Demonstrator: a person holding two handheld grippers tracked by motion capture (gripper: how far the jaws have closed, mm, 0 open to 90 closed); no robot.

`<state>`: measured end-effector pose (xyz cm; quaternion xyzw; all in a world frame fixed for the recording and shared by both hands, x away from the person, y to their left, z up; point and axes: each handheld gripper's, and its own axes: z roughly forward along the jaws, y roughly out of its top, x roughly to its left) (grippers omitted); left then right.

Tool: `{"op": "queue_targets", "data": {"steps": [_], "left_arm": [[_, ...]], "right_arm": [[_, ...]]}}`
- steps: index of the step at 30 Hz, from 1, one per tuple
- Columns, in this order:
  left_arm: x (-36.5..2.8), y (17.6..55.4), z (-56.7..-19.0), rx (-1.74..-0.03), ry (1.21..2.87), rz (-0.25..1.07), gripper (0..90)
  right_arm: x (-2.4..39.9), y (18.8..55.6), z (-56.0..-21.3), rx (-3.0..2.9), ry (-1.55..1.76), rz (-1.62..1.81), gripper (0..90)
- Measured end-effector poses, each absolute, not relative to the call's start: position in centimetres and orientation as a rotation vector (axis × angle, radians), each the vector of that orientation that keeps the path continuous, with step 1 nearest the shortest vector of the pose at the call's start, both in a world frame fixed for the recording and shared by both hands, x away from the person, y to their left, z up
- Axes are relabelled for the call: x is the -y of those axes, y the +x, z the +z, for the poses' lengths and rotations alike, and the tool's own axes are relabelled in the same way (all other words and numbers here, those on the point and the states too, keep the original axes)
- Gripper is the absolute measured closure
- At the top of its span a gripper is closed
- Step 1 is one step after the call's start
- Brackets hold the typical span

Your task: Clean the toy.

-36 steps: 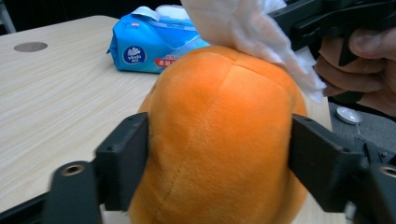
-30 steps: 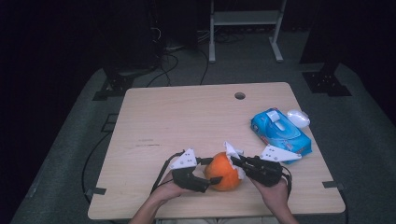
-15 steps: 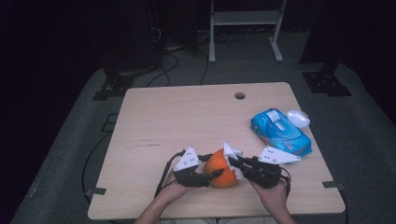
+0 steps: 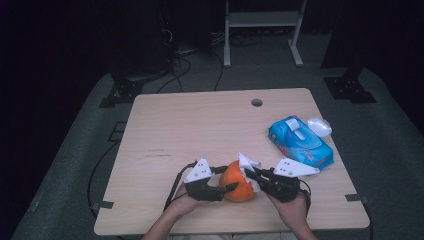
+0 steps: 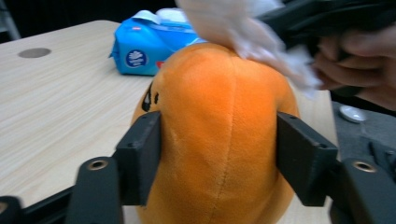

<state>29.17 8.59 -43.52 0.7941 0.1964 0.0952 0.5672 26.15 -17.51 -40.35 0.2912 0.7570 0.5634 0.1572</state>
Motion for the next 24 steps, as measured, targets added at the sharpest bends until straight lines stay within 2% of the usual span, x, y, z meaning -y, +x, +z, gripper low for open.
{"op": "queue_targets", "data": {"steps": [6, 8, 11, 12, 16, 20, 22, 24], "left_arm": [[-8.6, 29.1, -43.8, -0.408, 1.859, 0.15, 35.4], [-8.5, 29.1, -43.9, -0.388, 1.875, 0.144, 29.2], [-8.2, 29.4, -44.4, -0.454, 1.881, 0.163, 16.9], [-8.0, 29.4, -44.5, -0.458, 1.886, 0.161, 16.5], [-7.5, 28.5, -44.2, -0.396, 1.925, 0.213, 34.2], [-7.1, 28.0, -44.2, -0.341, 1.948, 0.226, 36.7], [-6.8, 28.2, -44.3, -0.381, 1.926, 0.23, 30.5], [-6.4, 28.5, -44.5, -0.439, 1.924, 0.247, 17.2]], "right_arm": [[17.7, 26.4, -40.3, -2.176, 0.842, 1.607, 83.2], [18.2, 26.7, -40.5, -2.164, 0.869, 1.604, 83.1], [18.4, 26.5, -40.6, -2.16, 0.879, 1.599, 82.9], [18.3, 26.4, -40.5, -2.16, 0.873, 1.599, 83.0], [17.6, 25.6, -40.1, -2.175, 0.817, 1.585, 83.0], [18.8, 26.6, -40.1, -2.155, 0.887, 1.604, 82.8], [19.6, 27.2, -40.7, -2.153, 0.934, 1.598, 82.6], [19.8, 27.3, -41.0, -2.151, 0.955, 1.596, 82.7]]}}
